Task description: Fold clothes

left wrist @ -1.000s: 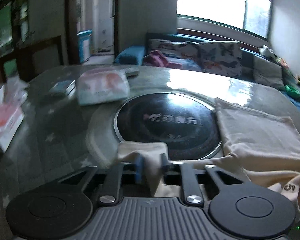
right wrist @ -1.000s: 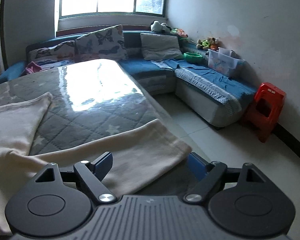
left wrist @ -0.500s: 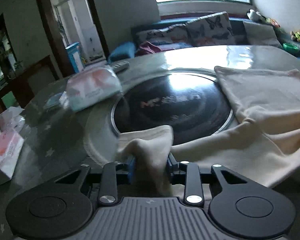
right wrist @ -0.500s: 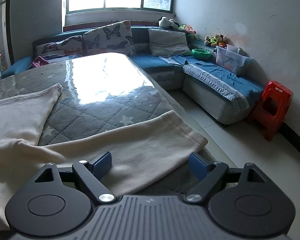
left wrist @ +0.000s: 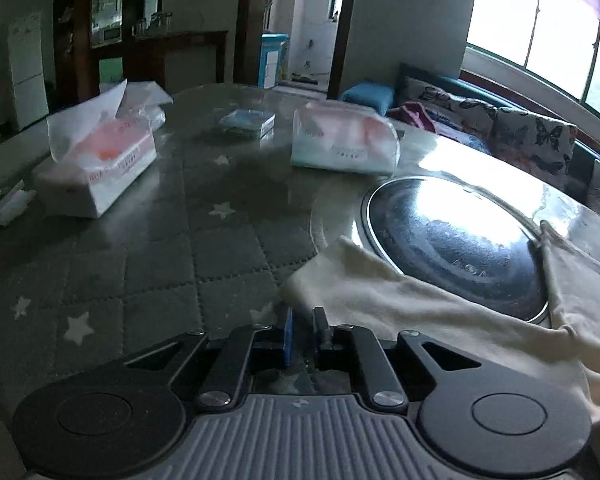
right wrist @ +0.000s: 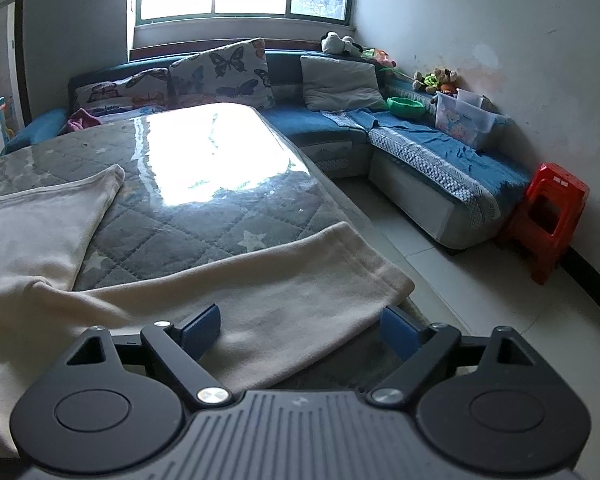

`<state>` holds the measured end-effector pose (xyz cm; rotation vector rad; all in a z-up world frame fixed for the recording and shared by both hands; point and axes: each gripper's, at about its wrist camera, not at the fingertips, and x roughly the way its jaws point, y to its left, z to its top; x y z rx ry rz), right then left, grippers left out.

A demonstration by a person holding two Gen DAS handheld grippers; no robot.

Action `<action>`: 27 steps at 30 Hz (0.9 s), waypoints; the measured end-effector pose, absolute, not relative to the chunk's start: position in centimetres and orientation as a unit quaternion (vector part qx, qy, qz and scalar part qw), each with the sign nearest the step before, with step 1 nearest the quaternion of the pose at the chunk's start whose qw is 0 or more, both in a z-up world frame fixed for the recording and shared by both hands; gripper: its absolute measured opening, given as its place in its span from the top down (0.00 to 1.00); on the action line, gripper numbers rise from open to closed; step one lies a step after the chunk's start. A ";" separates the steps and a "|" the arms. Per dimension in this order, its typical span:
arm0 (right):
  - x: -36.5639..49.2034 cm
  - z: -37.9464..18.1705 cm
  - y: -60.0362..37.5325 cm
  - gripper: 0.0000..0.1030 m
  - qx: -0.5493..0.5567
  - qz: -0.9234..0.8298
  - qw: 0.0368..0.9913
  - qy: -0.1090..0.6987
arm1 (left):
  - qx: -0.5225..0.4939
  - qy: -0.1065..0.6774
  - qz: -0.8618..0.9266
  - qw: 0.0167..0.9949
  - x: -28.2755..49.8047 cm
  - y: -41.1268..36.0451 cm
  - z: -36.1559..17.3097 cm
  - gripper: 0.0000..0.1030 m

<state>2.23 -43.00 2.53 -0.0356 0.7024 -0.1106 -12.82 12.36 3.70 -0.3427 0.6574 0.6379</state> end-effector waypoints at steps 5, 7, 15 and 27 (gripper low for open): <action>1.7 3.3 -42.5 0.13 -0.027 -0.035 0.940 0.339 | -0.148 0.313 0.236 0.908 -11.6 9.9 5.0 0.89; 1.3 4.0 -42.1 0.14 -0.025 -0.008 0.940 0.340 | -0.137 0.315 0.180 0.922 -10.9 7.8 5.4 0.89; -0.7 6.4 -39.3 0.24 -0.019 0.153 0.922 0.355 | -0.070 0.305 -0.040 0.949 -9.0 -1.4 7.0 0.70; -3.8 8.0 -32.5 0.35 -0.060 0.294 0.889 0.346 | 0.026 0.343 -0.147 0.928 -6.6 -8.5 4.8 0.70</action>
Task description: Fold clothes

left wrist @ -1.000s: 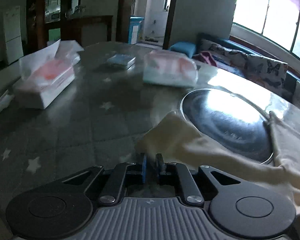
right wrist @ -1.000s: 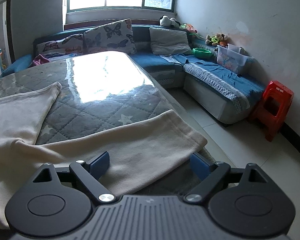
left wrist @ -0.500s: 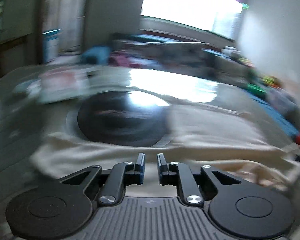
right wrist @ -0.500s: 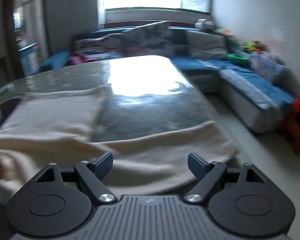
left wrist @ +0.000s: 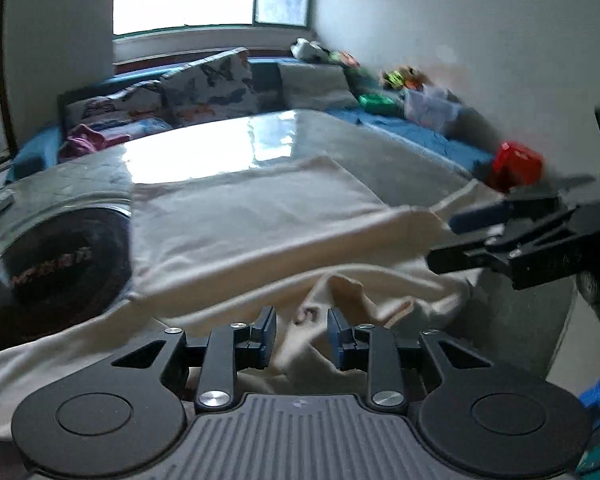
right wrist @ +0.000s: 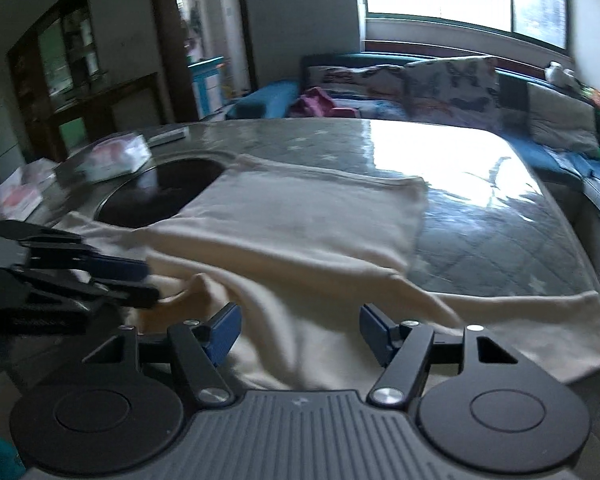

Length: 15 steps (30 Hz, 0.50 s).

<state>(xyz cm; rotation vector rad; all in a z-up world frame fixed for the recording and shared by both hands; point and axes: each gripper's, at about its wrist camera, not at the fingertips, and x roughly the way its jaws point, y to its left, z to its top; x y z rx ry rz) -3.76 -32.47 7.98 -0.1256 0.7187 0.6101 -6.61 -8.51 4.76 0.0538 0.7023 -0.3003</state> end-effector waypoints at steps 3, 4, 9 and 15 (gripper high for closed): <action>-4.1 8.1 -31.6 0.36 -0.070 0.307 0.884 0.345 | 0.040 0.349 -0.148 0.925 -6.7 -8.8 4.1 0.78; -4.1 8.0 -31.3 0.37 -0.074 0.311 0.882 0.345 | 0.043 0.348 -0.151 0.924 -6.8 -8.8 4.0 0.86; -4.4 8.2 -30.5 0.40 -0.093 0.328 0.875 0.344 | 0.037 0.332 -0.149 0.931 -7.6 -8.4 4.6 0.96; -4.6 9.3 -30.3 0.44 -0.095 0.342 0.875 0.328 | 0.037 0.306 -0.194 0.931 -11.0 -7.7 6.3 0.96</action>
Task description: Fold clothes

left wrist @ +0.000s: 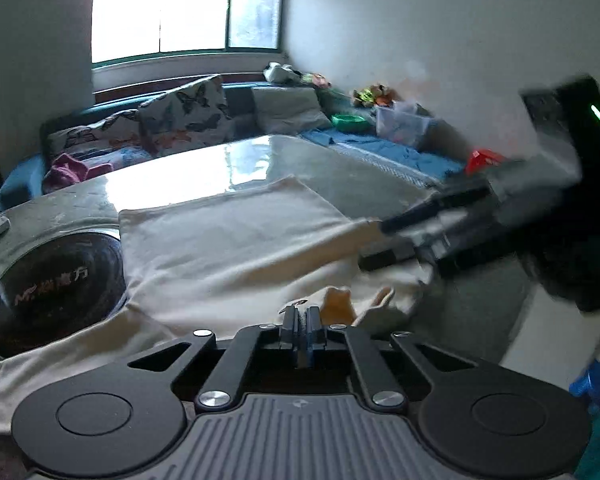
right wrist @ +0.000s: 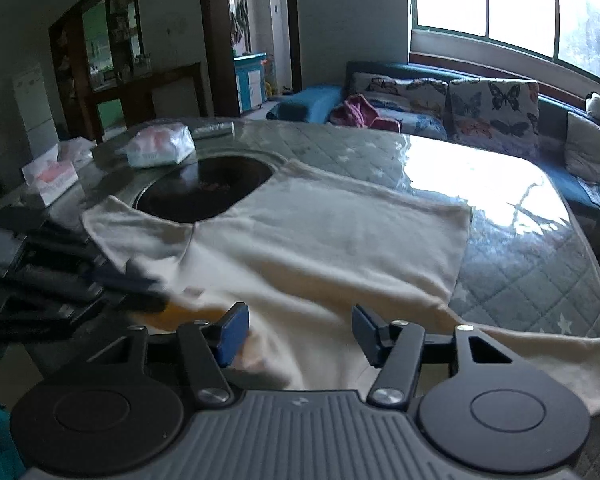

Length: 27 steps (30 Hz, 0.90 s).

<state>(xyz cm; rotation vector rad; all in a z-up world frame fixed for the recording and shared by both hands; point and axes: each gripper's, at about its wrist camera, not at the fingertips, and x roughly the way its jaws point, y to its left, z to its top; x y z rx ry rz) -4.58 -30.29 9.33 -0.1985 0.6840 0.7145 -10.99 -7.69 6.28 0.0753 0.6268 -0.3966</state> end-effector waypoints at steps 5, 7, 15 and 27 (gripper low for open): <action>-3.5 8.3 -29.5 0.49 -0.107 0.335 0.875 0.333 | 0.043 0.348 -0.192 0.917 -10.9 -7.2 4.6 0.95; -3.3 7.5 -28.8 0.51 -0.113 0.344 0.868 0.341 | 0.035 0.347 -0.196 0.917 -10.6 -6.7 4.8 0.92; -5.9 5.0 -26.2 0.59 -0.172 0.404 0.821 0.364 | 0.019 0.304 -0.169 0.937 -8.1 -5.1 7.3 0.92; -7.0 6.9 -28.2 0.58 -0.161 0.424 0.806 0.381 | 0.015 0.350 -0.200 0.915 -5.6 -8.4 2.3 0.92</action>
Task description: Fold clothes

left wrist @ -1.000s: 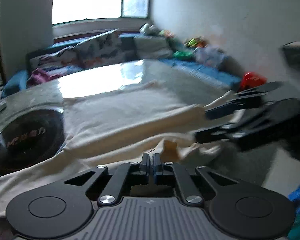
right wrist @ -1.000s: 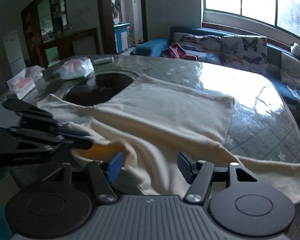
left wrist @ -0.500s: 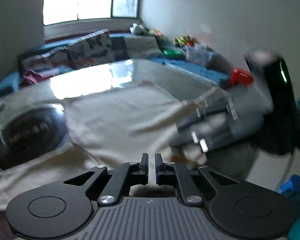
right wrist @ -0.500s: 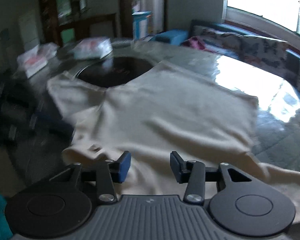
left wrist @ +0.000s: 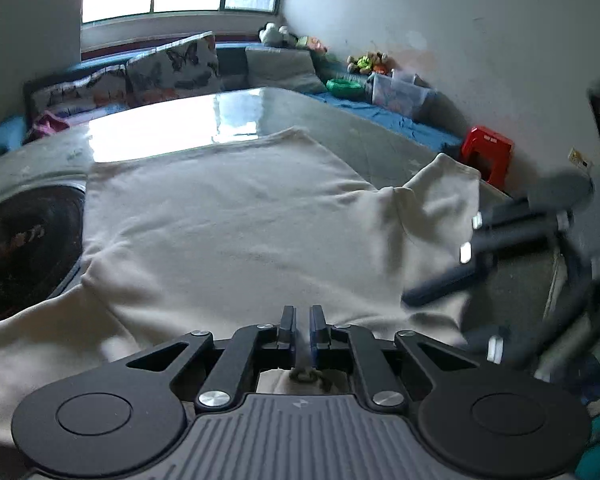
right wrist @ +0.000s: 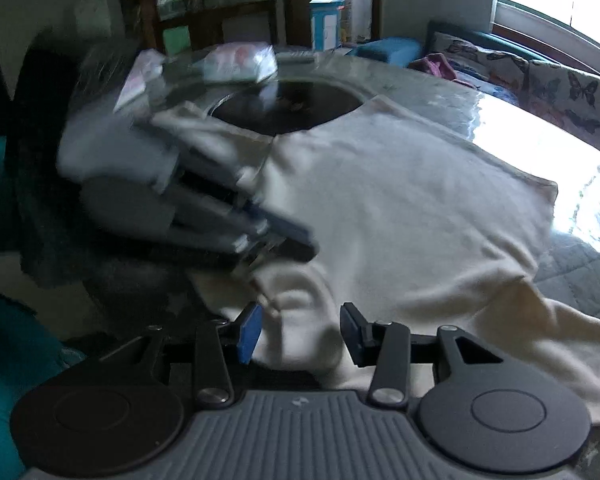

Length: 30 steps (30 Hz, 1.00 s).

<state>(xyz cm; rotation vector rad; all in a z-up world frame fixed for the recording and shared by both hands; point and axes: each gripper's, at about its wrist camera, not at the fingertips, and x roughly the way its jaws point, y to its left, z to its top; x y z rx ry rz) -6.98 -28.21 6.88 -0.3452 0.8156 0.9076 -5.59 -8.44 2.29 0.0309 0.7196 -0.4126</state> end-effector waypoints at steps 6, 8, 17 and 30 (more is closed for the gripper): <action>-2.9 7.6 -30.1 0.57 -0.111 0.361 0.852 0.363 | -0.009 0.359 -0.206 0.910 -6.6 -7.1 2.7 0.89; -1.3 6.7 -30.3 0.57 -0.107 0.332 0.863 0.365 | -0.012 0.354 -0.199 0.914 -6.4 -6.7 3.3 0.89; -0.7 5.2 -31.7 0.53 -0.086 0.295 0.876 0.372 | -0.062 0.341 -0.110 0.932 -0.9 -2.4 4.3 0.84; 1.3 4.2 -40.2 0.50 -0.011 0.152 0.915 0.372 | -0.088 0.347 -0.068 0.931 -1.6 0.8 2.6 0.84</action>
